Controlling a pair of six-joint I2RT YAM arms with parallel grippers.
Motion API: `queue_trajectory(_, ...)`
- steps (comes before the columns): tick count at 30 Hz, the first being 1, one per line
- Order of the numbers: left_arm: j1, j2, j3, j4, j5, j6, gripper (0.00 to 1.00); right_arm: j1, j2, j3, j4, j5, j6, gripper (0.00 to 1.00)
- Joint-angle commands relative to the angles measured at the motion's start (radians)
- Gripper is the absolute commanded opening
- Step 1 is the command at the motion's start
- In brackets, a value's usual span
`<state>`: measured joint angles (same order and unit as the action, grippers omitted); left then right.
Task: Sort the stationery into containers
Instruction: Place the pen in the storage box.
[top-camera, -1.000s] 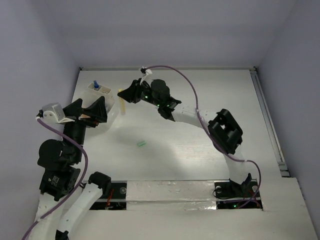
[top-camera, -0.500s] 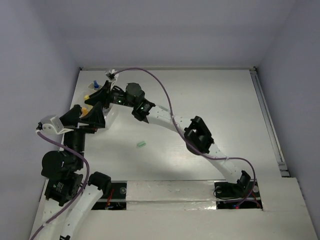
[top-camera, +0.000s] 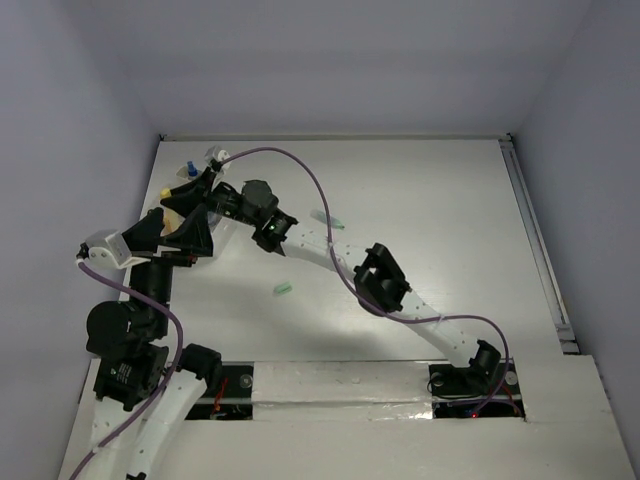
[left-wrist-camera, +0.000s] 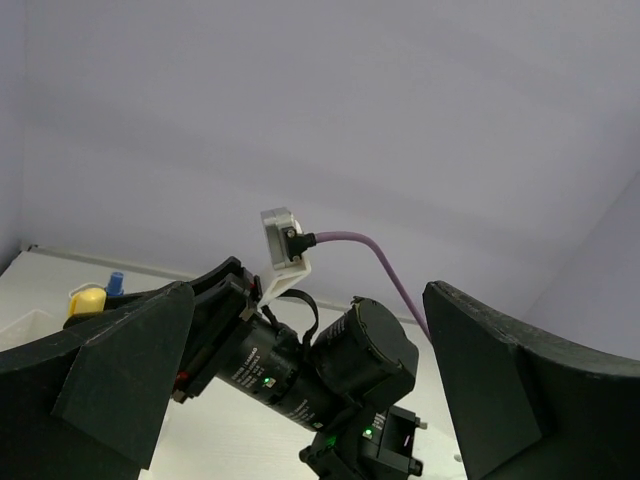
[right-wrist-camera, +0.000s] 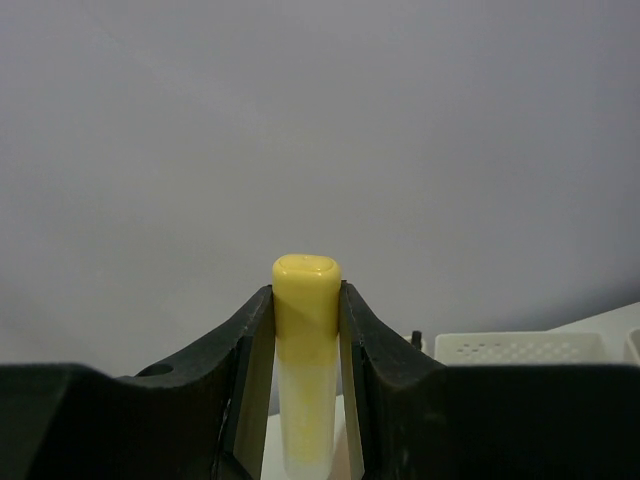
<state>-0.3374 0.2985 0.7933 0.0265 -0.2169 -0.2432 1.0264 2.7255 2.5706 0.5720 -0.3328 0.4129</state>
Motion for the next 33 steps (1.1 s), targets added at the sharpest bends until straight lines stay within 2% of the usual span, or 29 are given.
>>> queue_trajectory(1, 0.012, 0.008, -0.005, 0.064, 0.030, -0.005, 0.99, 0.017, 0.025, 0.072, 0.114, 0.124, -0.060, 0.00)
queue_trajectory(12, 0.031, 0.013, -0.006, 0.069, 0.056, -0.008, 0.99, 0.017, 0.080, 0.080, 0.118, 0.173, -0.056, 0.00)
queue_trajectory(25, 0.031, 0.008, -0.008, 0.070, 0.063, -0.011, 0.99, 0.026, 0.065, 0.031, 0.112, 0.138, -0.082, 0.00)
queue_trajectory(33, 0.031, 0.008, -0.008, 0.067, 0.060, -0.011, 0.99, 0.026, 0.037, -0.004, 0.118, 0.133, -0.080, 0.31)
